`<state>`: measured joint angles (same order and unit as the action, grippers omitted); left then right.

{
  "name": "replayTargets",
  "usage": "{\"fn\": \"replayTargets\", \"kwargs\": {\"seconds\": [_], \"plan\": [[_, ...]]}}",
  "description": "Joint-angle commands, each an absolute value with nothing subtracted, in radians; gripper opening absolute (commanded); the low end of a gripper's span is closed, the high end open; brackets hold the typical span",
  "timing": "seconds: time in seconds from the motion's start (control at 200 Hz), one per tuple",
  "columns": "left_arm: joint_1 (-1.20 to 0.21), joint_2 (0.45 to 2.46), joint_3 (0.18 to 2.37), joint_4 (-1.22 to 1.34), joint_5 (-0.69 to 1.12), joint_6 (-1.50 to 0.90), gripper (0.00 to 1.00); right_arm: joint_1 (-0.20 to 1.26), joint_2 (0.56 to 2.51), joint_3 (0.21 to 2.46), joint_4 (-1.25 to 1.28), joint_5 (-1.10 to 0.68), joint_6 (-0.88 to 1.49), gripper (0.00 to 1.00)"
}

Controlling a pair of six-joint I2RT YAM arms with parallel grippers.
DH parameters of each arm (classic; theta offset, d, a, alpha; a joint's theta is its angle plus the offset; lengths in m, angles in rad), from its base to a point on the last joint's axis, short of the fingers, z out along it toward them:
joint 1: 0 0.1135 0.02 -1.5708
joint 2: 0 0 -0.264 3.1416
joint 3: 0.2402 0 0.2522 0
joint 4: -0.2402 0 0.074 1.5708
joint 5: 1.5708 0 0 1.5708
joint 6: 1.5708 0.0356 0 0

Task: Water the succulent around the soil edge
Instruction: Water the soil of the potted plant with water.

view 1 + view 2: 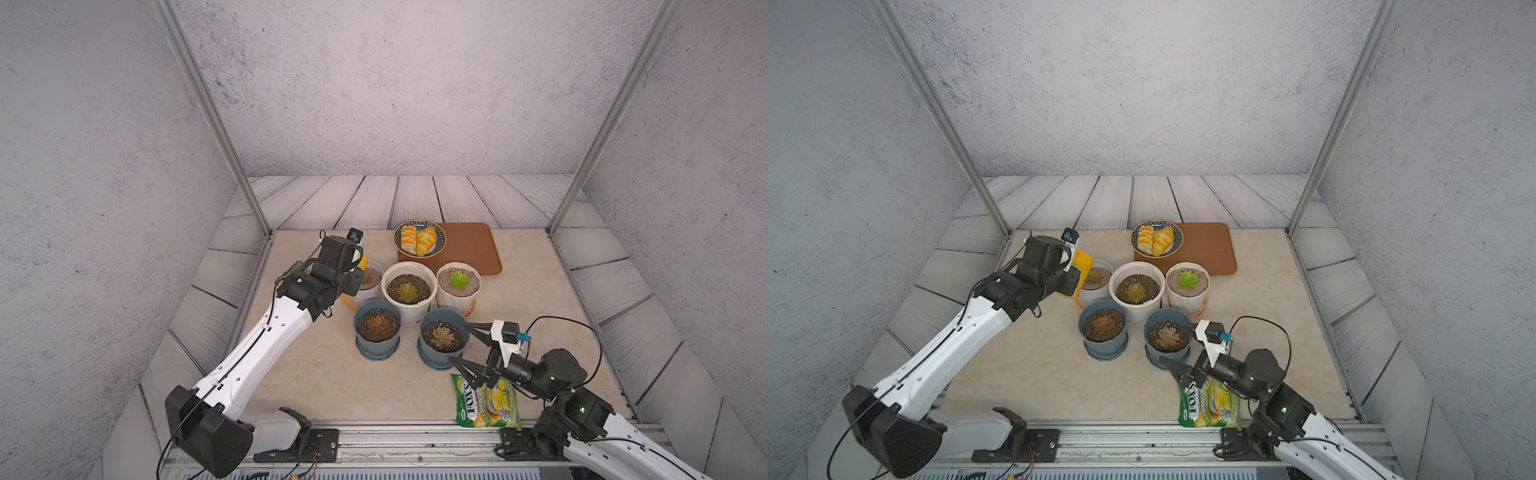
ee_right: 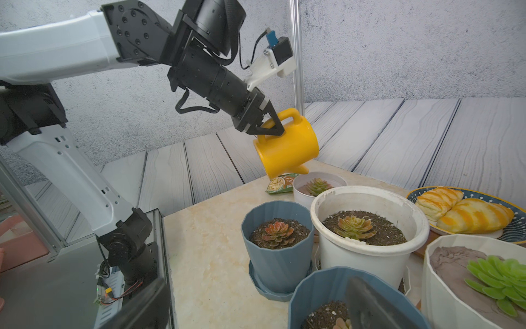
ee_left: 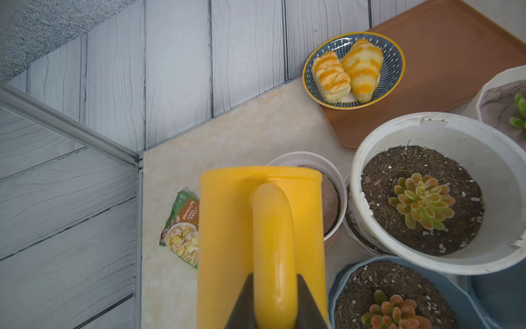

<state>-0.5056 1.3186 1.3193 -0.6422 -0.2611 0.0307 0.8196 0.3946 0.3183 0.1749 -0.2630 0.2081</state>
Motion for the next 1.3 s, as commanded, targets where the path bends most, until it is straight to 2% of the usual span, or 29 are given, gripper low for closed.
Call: {"fn": "replayTargets", "kwargs": {"seconds": [0.0,0.38,1.296], "plan": [[-0.495,1.352,1.389,-0.637,-0.276,0.062,0.00,0.821,0.394,0.331,0.181,-0.251,0.201,0.99],[-0.495,1.502,1.519,-0.663,-0.207,0.080,0.00,0.820,0.384,0.336,0.169,-0.249,0.198,0.99],[-0.499,1.501,1.516,-0.627,-0.064,0.061,0.00,0.820,0.405,0.340,0.172,-0.253,0.198,0.99]]}}
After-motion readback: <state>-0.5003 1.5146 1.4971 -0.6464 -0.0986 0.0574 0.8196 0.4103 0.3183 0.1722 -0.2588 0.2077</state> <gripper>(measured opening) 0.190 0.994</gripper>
